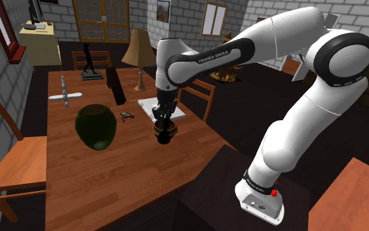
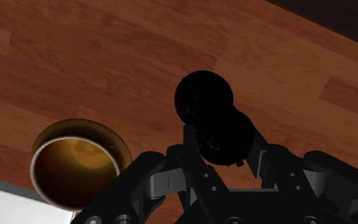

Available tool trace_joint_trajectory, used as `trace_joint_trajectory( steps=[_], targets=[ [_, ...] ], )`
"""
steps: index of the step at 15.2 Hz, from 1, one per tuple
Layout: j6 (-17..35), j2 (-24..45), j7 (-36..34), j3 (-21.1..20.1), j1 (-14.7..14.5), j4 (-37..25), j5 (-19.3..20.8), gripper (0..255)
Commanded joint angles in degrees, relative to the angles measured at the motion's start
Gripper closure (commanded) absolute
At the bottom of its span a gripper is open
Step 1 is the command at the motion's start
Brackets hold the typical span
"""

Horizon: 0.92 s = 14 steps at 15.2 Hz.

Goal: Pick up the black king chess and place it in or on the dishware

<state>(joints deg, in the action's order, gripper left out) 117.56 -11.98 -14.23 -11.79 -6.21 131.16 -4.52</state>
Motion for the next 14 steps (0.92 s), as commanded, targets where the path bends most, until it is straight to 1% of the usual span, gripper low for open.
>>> trace_joint_trajectory(
  steps=[1, 8, 14],
  targets=[
    [-0.6, 1.7, 2.2, 1.4, 1.2, -2.3, 0.8, 255],
    [-3.2, 9.0, 9.7, 6.1, 5.3, -11.8, 2.9, 255],
    [-6.4, 16.7, 15.6, 9.3, 8.5, -22.6, 3.7, 255]
  ],
)
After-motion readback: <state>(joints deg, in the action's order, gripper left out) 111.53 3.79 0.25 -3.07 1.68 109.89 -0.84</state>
